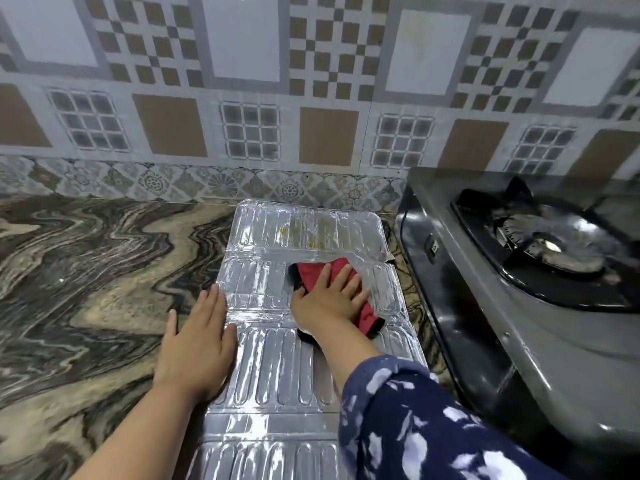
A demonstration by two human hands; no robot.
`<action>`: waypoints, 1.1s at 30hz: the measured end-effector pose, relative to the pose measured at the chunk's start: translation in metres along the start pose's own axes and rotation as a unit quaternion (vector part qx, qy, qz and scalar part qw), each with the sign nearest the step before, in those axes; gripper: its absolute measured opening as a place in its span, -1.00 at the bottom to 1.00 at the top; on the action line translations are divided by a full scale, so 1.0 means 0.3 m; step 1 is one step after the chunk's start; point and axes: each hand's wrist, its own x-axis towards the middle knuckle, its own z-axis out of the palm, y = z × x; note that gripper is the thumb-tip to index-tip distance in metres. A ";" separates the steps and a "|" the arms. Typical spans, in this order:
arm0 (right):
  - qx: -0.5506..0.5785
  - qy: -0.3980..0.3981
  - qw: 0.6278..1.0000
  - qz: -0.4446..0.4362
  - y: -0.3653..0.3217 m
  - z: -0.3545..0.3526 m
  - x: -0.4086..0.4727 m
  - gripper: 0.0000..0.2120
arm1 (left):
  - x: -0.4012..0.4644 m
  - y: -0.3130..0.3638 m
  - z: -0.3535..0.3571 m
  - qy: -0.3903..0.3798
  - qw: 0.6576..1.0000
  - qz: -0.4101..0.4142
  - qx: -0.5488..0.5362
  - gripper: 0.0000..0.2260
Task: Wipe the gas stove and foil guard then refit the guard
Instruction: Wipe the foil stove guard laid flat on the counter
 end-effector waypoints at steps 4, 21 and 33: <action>-0.014 0.050 0.982 -0.184 0.122 -0.033 0.017 -0.42 | 0.000 0.002 -0.004 -0.009 1.000 -0.002 0.015 -0.35; -0.006 0.083 0.994 -0.071 0.120 -0.085 0.428 -0.44 | -0.007 -0.005 0.002 0.007 1.000 -0.001 -0.009 -0.31; 0.007 0.067 0.989 -0.135 -0.137 -0.058 0.445 -0.46 | 0.005 0.003 0.003 0.007 1.000 -0.004 0.003 -0.31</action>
